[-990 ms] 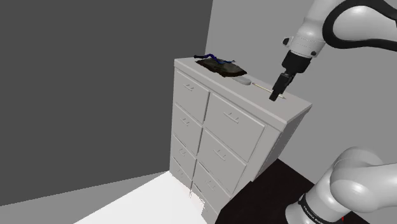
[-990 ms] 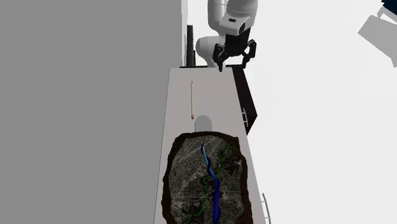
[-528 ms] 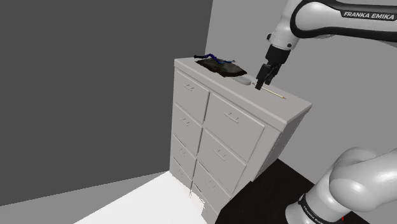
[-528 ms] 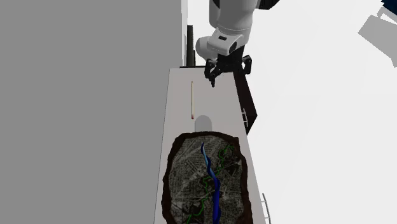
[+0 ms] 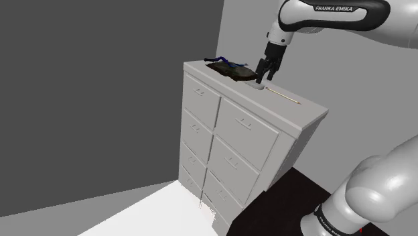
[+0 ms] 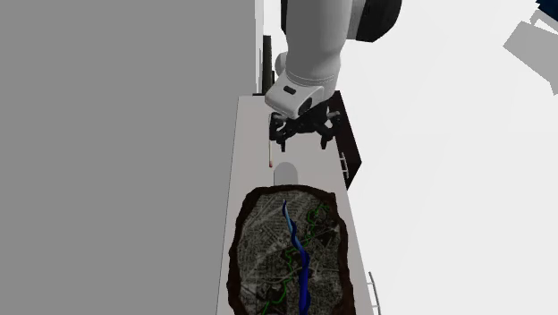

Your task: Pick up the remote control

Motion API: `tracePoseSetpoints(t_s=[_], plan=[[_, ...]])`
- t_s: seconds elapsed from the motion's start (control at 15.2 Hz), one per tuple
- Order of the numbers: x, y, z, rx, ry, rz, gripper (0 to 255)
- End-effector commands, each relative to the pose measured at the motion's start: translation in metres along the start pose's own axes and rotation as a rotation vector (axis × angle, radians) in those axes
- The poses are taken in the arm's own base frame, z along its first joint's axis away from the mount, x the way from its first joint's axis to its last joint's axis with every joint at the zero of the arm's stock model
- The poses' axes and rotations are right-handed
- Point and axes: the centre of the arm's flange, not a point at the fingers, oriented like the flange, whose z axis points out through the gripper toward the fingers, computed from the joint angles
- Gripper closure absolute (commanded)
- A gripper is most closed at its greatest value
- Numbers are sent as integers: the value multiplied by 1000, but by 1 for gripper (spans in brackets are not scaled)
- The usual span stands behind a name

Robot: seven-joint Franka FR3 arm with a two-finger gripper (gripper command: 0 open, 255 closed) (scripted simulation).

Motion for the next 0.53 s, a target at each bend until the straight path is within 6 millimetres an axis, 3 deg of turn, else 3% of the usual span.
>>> tracePoseSetpoints(t_s=[0.0, 0.26, 0.46], plan=[[25, 15, 3, -1, -9, 18, 0], [72, 43, 8, 0, -26, 54, 0], [75, 45, 18, 0, -27, 56, 0]])
